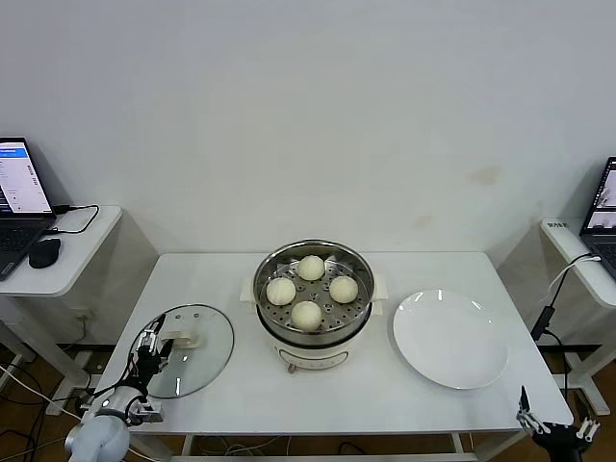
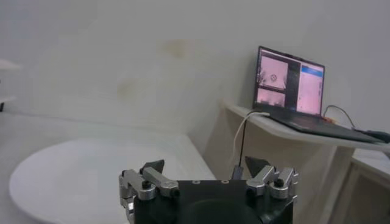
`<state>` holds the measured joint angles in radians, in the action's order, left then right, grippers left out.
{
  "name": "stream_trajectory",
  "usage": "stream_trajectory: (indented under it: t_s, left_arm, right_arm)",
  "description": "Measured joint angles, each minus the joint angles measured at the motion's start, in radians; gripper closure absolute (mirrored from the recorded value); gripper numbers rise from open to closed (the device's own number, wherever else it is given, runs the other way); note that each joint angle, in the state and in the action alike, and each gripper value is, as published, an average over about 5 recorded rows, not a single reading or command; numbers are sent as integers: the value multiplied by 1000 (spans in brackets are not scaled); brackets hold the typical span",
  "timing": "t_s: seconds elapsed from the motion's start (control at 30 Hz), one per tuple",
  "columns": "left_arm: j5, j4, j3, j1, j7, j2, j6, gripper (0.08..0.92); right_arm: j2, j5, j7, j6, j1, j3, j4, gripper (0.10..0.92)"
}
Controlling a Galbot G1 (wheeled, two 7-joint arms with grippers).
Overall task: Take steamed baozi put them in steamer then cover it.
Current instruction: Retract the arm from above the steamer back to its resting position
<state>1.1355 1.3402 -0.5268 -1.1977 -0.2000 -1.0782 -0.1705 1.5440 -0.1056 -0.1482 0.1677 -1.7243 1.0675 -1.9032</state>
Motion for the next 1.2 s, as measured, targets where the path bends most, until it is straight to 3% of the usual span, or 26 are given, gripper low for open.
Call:
stream_trajectory:
  t_s: [0.4, 0.5, 1.2]
  left_arm:
    - [3, -65, 17, 72, 0, -7, -9, 177]
    - [1, -68, 18, 75, 4, -6, -13, 213]
    - [-5, -94, 34, 103, 13, -17, -27, 823]
  right_arm:
    - [12, 21, -1, 6, 2, -8, 21, 202]
    - [15, 26, -1, 7, 0, -12, 24, 202]
    - [26, 47, -5, 14, -14, -30, 33, 203]
